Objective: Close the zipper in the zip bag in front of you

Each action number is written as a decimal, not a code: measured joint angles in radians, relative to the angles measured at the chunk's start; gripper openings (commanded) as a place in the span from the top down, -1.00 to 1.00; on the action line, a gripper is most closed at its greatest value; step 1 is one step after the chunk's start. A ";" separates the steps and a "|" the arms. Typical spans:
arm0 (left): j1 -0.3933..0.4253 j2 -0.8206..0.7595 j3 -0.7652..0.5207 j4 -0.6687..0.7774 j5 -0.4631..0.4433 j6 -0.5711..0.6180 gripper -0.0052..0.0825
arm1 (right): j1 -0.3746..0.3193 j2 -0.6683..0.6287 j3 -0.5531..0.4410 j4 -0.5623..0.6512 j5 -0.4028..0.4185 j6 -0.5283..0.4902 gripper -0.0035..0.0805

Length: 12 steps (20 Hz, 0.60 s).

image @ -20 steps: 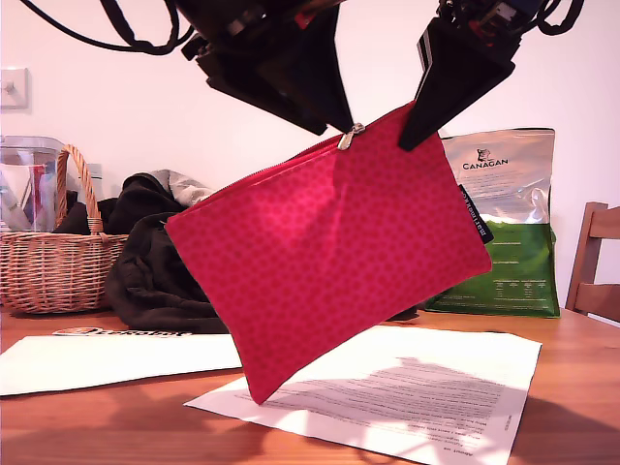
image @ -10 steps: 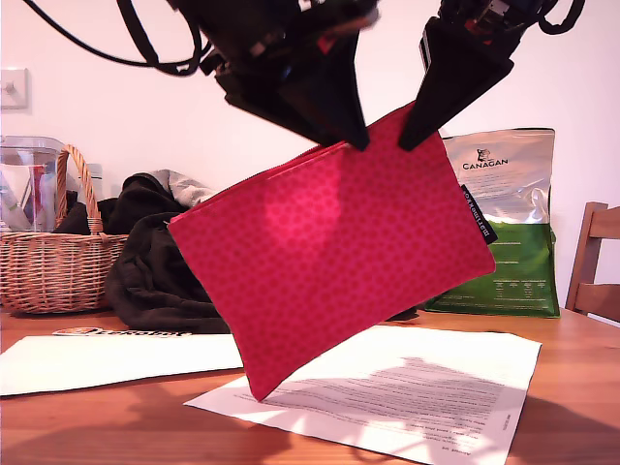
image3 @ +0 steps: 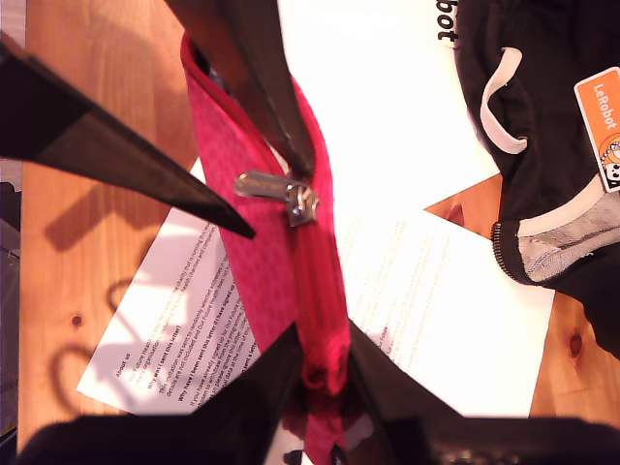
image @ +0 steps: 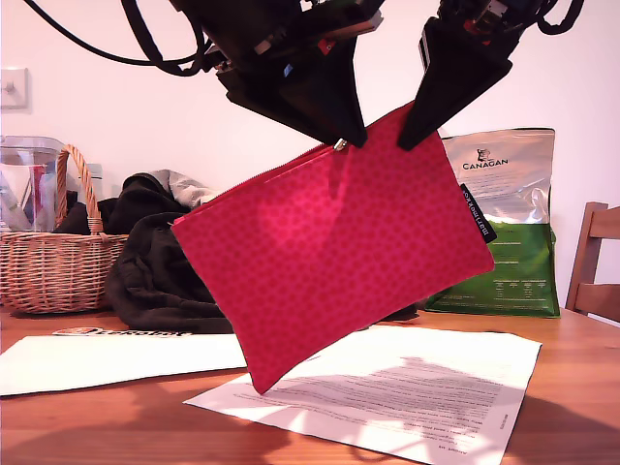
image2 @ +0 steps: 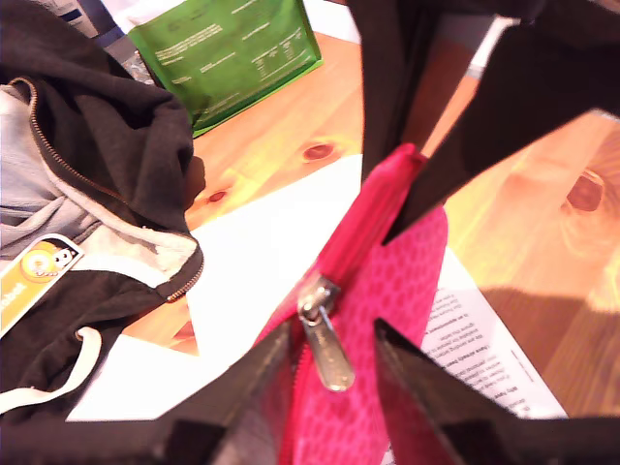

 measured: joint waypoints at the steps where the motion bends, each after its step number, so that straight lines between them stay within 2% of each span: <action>1: 0.004 0.000 0.000 0.001 0.004 0.000 0.48 | 0.000 0.000 0.000 0.000 0.000 0.000 0.95; 2: 0.011 0.000 0.000 0.001 0.016 0.000 0.55 | 0.000 0.000 0.000 0.002 0.000 0.000 0.95; 5: 0.038 0.000 0.000 0.001 0.054 0.000 0.57 | 0.000 0.000 0.000 0.006 0.000 0.000 0.95; 8: 0.050 0.000 0.000 0.001 0.087 0.000 0.72 | 0.000 0.000 0.000 0.013 0.000 0.000 0.95; 10: 0.050 0.000 0.000 0.001 0.098 0.000 0.73 | 0.000 0.000 0.000 0.016 0.000 0.000 0.95; 12: 0.050 0.000 0.000 0.001 0.103 0.001 0.89 | 0.000 0.000 0.000 0.019 0.000 0.000 0.95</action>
